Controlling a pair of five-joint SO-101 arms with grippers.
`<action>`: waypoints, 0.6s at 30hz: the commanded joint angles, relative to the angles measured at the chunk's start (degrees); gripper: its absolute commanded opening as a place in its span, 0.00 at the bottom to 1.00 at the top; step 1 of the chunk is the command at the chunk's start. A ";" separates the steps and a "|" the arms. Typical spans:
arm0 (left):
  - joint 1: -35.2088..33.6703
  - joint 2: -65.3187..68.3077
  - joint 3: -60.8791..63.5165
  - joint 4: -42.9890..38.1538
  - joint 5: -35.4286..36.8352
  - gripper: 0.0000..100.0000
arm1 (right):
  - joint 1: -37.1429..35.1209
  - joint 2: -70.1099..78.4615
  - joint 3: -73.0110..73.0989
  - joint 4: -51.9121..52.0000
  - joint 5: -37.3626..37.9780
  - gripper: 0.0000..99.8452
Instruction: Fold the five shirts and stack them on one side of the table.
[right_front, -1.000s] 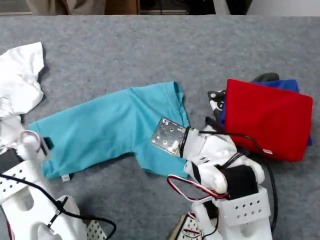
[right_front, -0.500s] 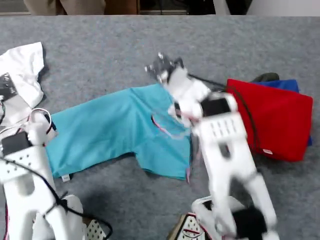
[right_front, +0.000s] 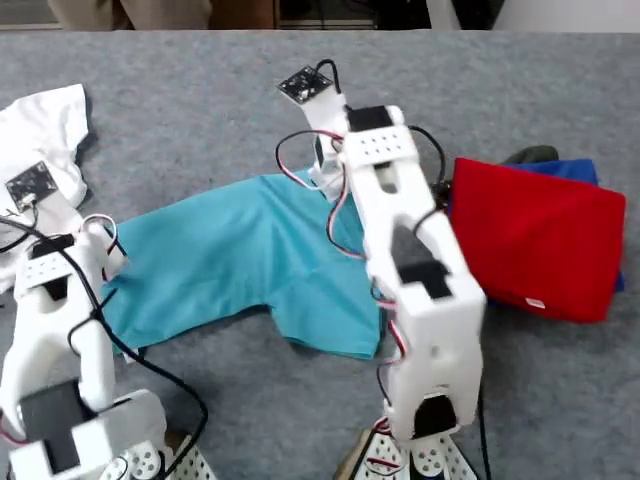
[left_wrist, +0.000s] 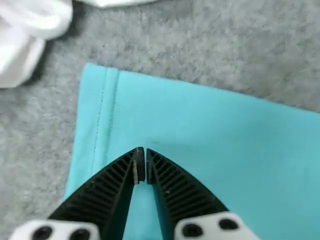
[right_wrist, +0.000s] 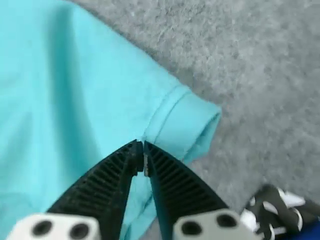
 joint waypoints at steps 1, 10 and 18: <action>-1.41 2.51 -2.37 -1.14 0.35 0.02 | 2.24 10.68 -16.84 4.48 -0.44 0.01; -5.54 10.77 -10.81 -1.05 0.00 0.02 | 7.52 34.68 -59.03 19.34 1.85 0.01; -4.04 11.91 -15.82 1.32 -1.41 0.02 | 4.62 37.85 -72.40 26.55 7.91 0.02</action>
